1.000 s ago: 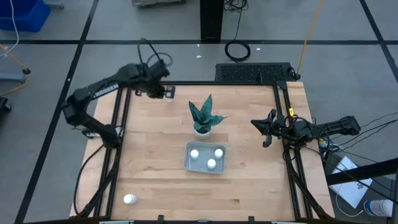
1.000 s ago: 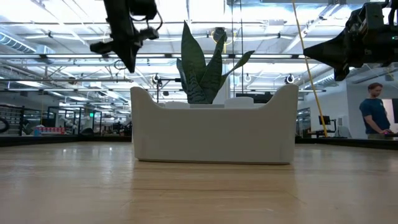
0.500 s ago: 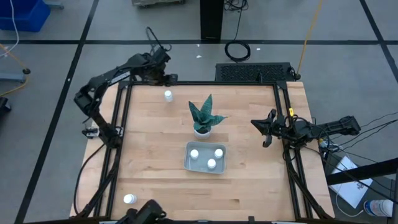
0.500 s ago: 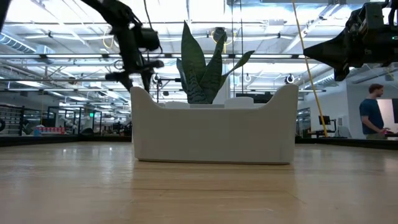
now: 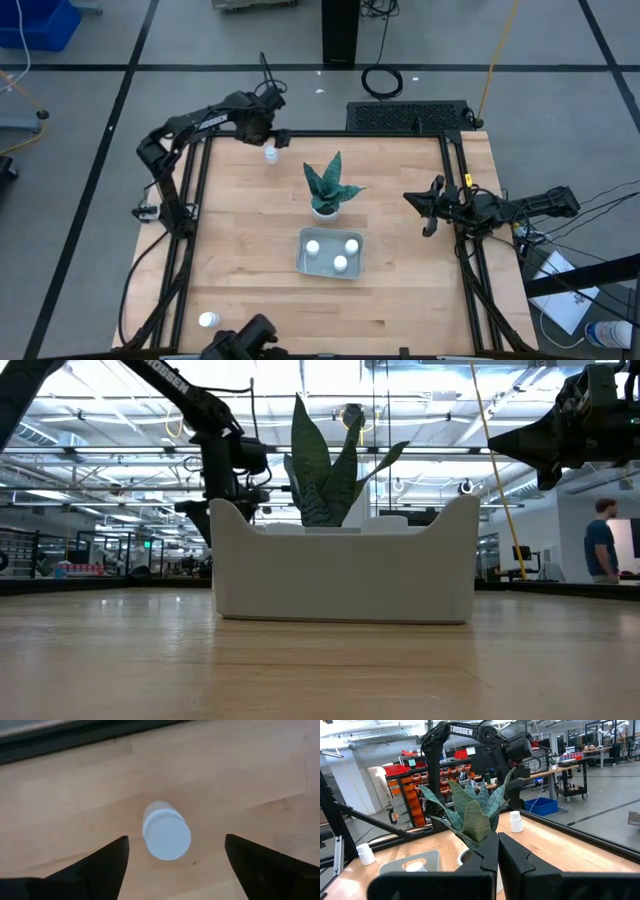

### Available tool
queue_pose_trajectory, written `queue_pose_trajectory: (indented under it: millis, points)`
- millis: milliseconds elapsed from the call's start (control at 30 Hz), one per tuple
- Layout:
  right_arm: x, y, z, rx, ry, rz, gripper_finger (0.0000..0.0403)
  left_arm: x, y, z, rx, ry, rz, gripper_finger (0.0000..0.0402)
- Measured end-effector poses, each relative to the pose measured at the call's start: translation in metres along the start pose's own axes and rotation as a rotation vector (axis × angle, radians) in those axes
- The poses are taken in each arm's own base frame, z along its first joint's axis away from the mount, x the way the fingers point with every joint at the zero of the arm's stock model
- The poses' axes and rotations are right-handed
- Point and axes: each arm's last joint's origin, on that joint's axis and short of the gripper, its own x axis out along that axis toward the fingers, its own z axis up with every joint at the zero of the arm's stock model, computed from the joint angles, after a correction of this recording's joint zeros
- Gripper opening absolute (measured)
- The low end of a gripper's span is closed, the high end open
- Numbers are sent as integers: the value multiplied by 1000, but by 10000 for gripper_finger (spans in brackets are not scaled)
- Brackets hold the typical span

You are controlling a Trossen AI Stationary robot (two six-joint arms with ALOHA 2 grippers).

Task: Pick and place pill bottles into a basket
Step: Put the white pill bottle into the gray bin

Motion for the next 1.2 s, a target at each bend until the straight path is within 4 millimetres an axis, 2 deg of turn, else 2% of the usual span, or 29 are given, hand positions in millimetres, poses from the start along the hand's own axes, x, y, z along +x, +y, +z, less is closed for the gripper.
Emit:
queue_pose_trajectory:
  millis: [200,467,833,1200]
  points:
    - [0,0,0,0,0,0,0,12,-3,1,10,21,13,337]
    - [0,0,0,0,0,0,0,13,1,1,19,36,40,336]
    - [0,0,0,0,0,0,0,14,4,2,36,29,52,293]
    - [0,0,0,0,0,0,0,31,10,-9,39,69,72,289]
